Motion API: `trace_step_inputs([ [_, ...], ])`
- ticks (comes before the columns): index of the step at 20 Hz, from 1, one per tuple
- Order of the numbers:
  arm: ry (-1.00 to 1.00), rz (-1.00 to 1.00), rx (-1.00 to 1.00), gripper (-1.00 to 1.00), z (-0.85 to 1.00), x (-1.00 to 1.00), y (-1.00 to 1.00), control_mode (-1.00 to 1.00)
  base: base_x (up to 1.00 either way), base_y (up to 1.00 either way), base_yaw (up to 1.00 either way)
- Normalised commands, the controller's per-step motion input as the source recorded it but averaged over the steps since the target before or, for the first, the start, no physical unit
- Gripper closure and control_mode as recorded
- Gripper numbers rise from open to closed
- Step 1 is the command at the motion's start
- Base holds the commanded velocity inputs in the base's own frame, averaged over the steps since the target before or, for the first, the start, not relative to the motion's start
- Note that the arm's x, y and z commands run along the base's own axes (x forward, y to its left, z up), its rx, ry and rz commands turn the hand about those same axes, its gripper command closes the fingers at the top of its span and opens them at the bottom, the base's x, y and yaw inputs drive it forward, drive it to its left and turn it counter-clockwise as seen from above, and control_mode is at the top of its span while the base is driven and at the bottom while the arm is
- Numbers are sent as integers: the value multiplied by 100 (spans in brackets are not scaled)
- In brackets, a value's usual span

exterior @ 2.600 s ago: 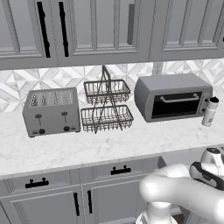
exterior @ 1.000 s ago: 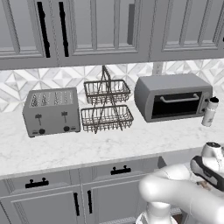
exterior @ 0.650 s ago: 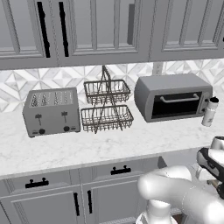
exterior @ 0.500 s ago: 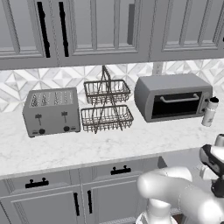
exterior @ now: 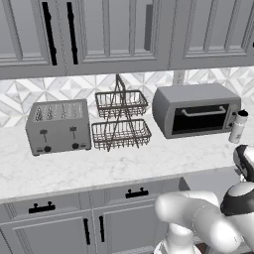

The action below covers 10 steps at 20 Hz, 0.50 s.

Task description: Pick the pizza cutter from the drawer and place it on the counter.

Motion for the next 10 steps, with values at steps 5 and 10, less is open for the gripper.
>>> trace_step_inputs([
  [5, 1, -9, -1, 100, 87, -20, -3, -100, 0, 0, 0],
  [10, -2, 0, 1, 100, 94, 1, 0, -100, 0, 0, 0],
])
